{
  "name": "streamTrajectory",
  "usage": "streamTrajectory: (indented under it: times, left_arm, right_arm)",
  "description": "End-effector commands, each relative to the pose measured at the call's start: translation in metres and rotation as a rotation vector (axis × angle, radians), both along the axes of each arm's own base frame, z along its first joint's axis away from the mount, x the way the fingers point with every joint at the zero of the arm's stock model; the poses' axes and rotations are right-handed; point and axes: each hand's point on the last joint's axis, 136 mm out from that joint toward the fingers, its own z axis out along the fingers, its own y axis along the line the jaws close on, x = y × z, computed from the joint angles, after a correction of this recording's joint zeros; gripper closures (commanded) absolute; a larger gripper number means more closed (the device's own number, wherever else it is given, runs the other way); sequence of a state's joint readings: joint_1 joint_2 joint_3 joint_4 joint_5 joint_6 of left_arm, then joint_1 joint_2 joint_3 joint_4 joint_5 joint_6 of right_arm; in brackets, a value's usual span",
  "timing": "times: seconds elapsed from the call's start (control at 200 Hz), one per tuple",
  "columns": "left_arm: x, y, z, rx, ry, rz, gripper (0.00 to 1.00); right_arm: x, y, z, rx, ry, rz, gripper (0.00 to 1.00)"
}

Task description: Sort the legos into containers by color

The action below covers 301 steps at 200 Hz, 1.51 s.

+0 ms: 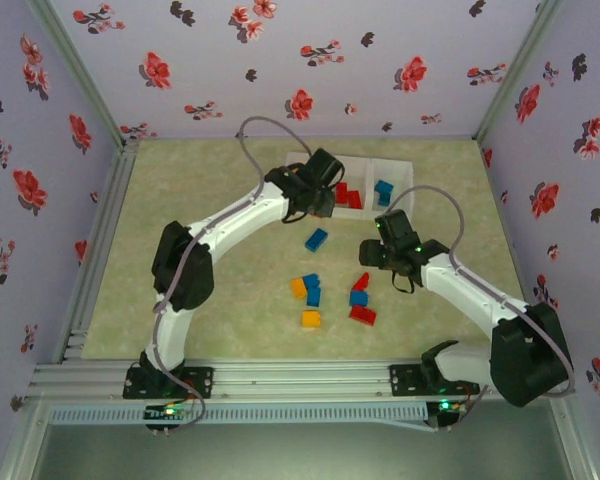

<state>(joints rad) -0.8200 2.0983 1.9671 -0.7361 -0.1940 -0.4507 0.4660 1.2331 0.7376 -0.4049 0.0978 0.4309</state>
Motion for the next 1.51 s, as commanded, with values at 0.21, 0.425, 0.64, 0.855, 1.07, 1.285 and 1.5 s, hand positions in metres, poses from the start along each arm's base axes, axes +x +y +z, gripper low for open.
streamTrajectory:
  times: [0.21, 0.425, 0.64, 0.855, 1.07, 1.285, 1.5]
  left_arm:
    - [0.052, -0.043, 0.005, -0.083, -0.053, -0.096, 0.69]
    - [0.095, -0.067, 0.013, -0.212, -0.166, -0.068, 0.68]
    - [0.129, -0.077, 0.009, -0.294, -0.224, -0.028, 0.33]
    - [0.123, -0.067, 0.023, -0.262, -0.234, -0.049, 0.27]
    - [0.094, -0.038, 0.043, -0.219, -0.197, -0.044, 0.28]
    - [0.054, -0.003, 0.048, -0.171, -0.138, -0.038, 0.29]
    - [0.02, 0.031, 0.029, -0.134, -0.076, 0.002, 0.31]
  right_arm:
    - [-0.012, -0.003, 0.006, 0.034, -0.023, -0.025, 0.37]
    - [-0.019, -0.001, 0.007, 0.044, -0.019, -0.011, 0.38]
    - [-0.024, -0.001, 0.007, 0.046, -0.014, -0.004, 0.38]
    - [-0.026, -0.002, 0.004, 0.04, -0.009, -0.007, 0.37]
    - [-0.024, -0.001, -0.002, 0.035, 0.007, -0.012, 0.37]
    - [-0.03, 0.004, -0.016, 0.049, 0.037, -0.038, 0.35]
    - [-0.043, 0.012, -0.036, 0.043, 0.068, -0.093, 0.3]
